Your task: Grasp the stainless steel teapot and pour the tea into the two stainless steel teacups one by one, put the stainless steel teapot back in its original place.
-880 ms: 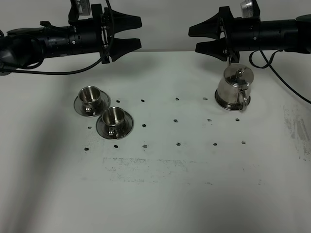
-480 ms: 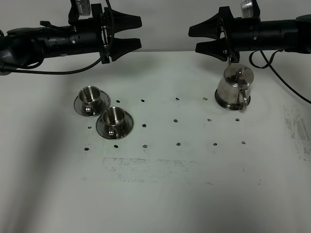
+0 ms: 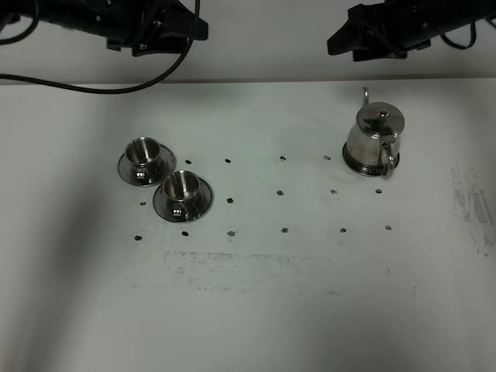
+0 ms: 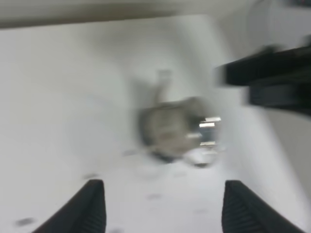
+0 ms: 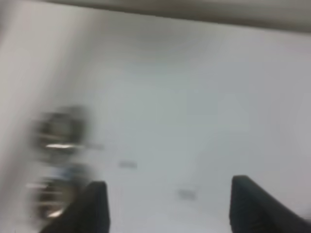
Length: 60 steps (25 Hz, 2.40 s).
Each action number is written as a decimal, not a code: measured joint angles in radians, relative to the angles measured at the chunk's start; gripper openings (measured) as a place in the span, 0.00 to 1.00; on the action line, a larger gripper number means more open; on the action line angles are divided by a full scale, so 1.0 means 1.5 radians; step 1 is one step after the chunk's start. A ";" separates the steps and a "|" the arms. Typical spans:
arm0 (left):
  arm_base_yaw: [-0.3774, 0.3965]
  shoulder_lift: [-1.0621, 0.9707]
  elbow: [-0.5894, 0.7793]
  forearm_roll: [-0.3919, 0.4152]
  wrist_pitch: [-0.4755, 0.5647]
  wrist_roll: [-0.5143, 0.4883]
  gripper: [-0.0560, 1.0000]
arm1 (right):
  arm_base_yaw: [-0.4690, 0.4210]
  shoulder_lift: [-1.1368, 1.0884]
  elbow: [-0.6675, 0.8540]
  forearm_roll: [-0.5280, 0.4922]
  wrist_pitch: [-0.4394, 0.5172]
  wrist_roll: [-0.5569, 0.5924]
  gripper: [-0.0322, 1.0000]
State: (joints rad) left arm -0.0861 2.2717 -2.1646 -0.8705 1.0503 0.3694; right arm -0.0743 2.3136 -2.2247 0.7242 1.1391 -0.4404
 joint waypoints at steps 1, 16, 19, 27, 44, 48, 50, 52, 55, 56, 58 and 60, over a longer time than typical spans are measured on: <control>-0.003 -0.003 -0.015 0.046 -0.003 -0.022 0.55 | 0.007 0.000 -0.020 -0.054 0.000 0.028 0.55; -0.004 -0.288 0.166 0.324 -0.039 -0.079 0.41 | 0.034 -0.335 0.199 -0.357 -0.072 0.154 0.52; -0.004 -0.392 0.292 0.334 -0.114 -0.067 0.40 | 0.040 -0.416 0.318 -0.355 -0.150 0.154 0.52; -0.004 -0.664 0.600 0.393 -0.249 -0.071 0.40 | 0.039 -0.552 0.558 -0.357 -0.266 0.145 0.52; -0.004 -1.132 0.969 0.494 -0.036 -0.167 0.40 | 0.093 -0.624 0.698 -0.360 -0.257 0.132 0.52; -0.004 -1.212 1.024 0.494 -0.001 -0.171 0.40 | 0.130 -0.624 0.698 -0.375 -0.259 0.136 0.52; -0.004 -1.247 1.064 0.494 0.002 -0.172 0.40 | 0.140 -0.624 0.698 -0.380 -0.260 0.138 0.52; -0.004 -1.274 1.103 0.494 0.004 -0.173 0.40 | 0.145 -0.624 0.698 -0.382 -0.260 0.143 0.52; -0.004 -1.302 1.132 0.494 0.011 -0.173 0.40 | 0.145 -0.624 0.698 -0.386 -0.263 0.149 0.52; -0.004 -1.307 1.133 0.494 0.010 -0.173 0.40 | 0.145 -0.624 0.698 -0.387 -0.263 0.149 0.52; -0.004 -1.312 1.133 0.494 0.010 -0.173 0.40 | 0.145 -0.624 0.698 -0.388 -0.263 0.149 0.52; -0.004 -1.314 1.133 0.494 0.010 -0.173 0.40 | 0.145 -0.624 0.698 -0.390 -0.263 0.149 0.52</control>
State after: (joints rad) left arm -0.0921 0.3012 -0.4643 -0.1290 1.0656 0.1099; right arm 0.1439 1.3770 -1.1782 0.1395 0.7445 -0.2161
